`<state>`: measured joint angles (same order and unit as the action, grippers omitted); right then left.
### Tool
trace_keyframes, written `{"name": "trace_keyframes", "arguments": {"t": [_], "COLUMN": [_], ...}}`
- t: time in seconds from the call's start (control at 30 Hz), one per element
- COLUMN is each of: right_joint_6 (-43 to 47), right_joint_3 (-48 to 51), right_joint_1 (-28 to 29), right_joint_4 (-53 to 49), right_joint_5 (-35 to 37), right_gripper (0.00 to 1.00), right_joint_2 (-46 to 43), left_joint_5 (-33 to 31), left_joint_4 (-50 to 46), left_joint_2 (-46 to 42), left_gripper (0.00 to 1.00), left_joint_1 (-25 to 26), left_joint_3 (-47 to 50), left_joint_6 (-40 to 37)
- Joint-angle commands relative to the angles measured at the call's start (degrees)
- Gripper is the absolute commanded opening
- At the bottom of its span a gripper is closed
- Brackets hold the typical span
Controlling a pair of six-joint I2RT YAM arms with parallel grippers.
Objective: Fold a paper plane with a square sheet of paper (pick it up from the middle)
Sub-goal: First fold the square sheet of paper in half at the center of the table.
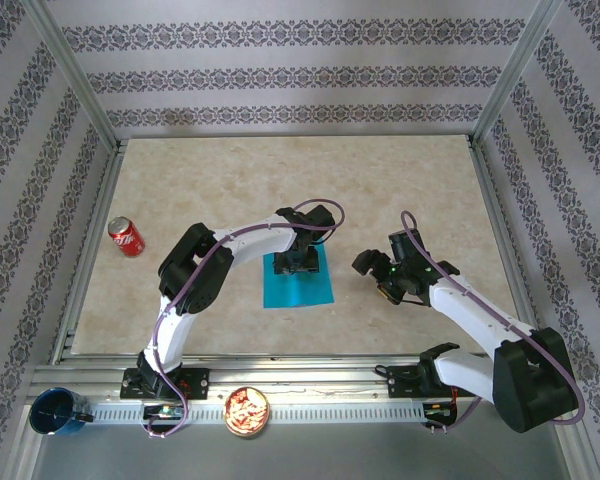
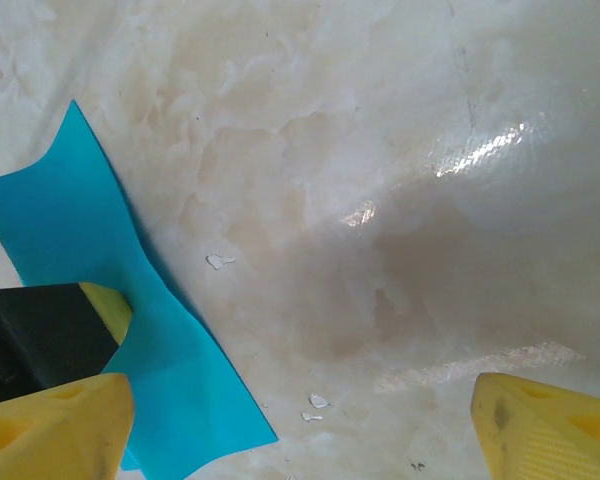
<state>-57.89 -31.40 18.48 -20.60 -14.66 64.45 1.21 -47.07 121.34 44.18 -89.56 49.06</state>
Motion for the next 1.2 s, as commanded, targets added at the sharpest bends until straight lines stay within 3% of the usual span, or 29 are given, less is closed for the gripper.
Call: {"name": "trace_keyframes", "arguments": {"t": [0.0, 0.3, 0.5, 0.8, 0.87, 1.17], "right_joint_6": [0.17, -0.17, -0.89, -0.98, -0.73, -1.05], "right_joint_3": [-1.06, -1.03, -0.51, -0.50, -0.57, -0.07], "right_joint_1": [-0.29, -0.26, -0.29, -0.29, -0.29, -0.26], "right_joint_4": [-0.76, -1.72, -1.81, -2.16, -2.38, -2.66], "right_joint_5": [-0.46, 1.06, 1.82, 2.26, 2.26, 2.57], "right_gripper": [0.88, 0.88, 0.88, 0.88, 0.87, 0.88], "right_joint_2": [-1.03, -2.47, -3.07, -3.76, -3.81, -4.86], "left_joint_5": [2.13, -0.51, -0.44, 0.11, -0.24, 1.05], "left_joint_4": [3.16, 2.87, 3.92, 5.39, 5.82, 6.70], "left_joint_2": [1.55, -0.10, -0.94, -2.31, -2.76, -3.26], "left_gripper": [0.61, 0.54, 0.43, 0.39, 0.34, 0.33], "left_joint_1": [0.38, 0.38, 0.38, 0.38, 0.38, 0.38], "left_joint_3": [2.04, 2.51, 3.25, 4.06, 4.56, 5.22], "left_joint_6": [-0.60, -0.88, -1.51, -1.77, -1.94, -2.25]}}
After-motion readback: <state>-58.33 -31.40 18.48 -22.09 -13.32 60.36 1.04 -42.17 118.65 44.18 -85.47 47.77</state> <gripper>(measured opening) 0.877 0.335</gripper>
